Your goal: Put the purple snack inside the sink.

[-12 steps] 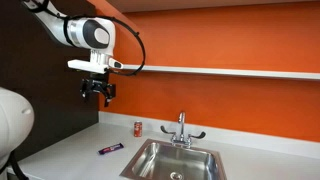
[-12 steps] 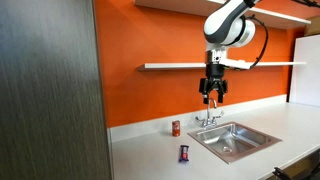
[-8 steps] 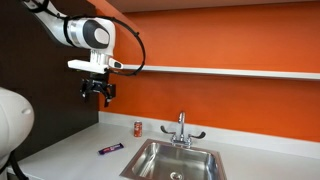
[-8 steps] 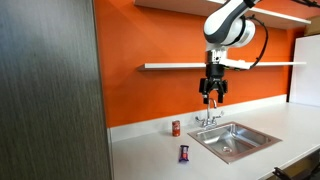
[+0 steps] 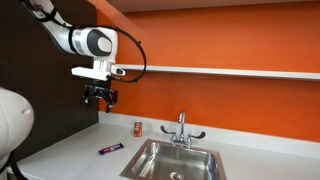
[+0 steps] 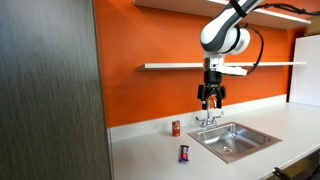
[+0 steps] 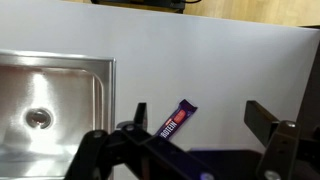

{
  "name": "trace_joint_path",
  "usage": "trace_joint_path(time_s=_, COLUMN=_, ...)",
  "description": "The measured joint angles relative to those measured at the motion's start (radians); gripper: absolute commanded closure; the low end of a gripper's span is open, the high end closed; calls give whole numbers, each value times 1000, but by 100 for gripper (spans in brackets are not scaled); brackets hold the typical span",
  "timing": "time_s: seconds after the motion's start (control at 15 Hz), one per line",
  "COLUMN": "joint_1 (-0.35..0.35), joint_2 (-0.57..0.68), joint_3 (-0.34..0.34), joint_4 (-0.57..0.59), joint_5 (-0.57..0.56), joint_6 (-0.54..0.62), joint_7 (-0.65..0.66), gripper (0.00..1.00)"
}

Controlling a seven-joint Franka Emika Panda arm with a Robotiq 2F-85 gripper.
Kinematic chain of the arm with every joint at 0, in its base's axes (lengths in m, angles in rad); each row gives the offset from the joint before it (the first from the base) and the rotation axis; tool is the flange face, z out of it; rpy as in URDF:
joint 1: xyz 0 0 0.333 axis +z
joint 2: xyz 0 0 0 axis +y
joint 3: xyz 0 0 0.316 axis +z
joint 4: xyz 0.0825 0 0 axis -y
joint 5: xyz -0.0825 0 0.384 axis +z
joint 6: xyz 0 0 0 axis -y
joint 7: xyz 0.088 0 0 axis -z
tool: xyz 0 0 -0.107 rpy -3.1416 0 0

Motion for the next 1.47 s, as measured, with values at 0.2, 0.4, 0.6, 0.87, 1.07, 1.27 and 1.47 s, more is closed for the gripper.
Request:
trace_joint_path(time_s=0.2, joint_1=0, joint_2=99, joint_3=1, joint_4=15, joint_5=1, joint_6=71, joint_7=12, gripper=0)
trace_joint_path(time_s=0.4, joint_1=0, joint_2=216, joint_3=8, joint_4=50, joint_5=3, joint_6=140, joint_7=21, gripper=0)
trace_joint_path(time_s=0.6, joint_1=0, joint_2=336, joint_3=28, joint_4=102, joint_5=3, joint_6=196, joint_7=43, gripper=0)
trace_joint_path(time_s=0.87, joint_1=2, joint_2=501, joint_3=55, joint_4=192, joint_5=-7, joint_6=266, joint_7=109, gripper=0)
trace_joint_path(time_s=1.07, joint_1=4, joint_2=616, joint_3=63, joint_4=268, joint_5=-9, joint_6=300, joint_7=151, gripper=0)
trace_joint_path(time_s=1.27, joint_1=4, joint_2=714, joint_3=64, joint_4=332, joint_5=-9, joint_6=321, joint_7=181, gripper=0)
trace_joint_path(time_s=1.47, joint_1=4, joint_2=799, joint_3=64, joint_4=388, joint_5=-9, joint_6=338, joint_7=208, gripper=0)
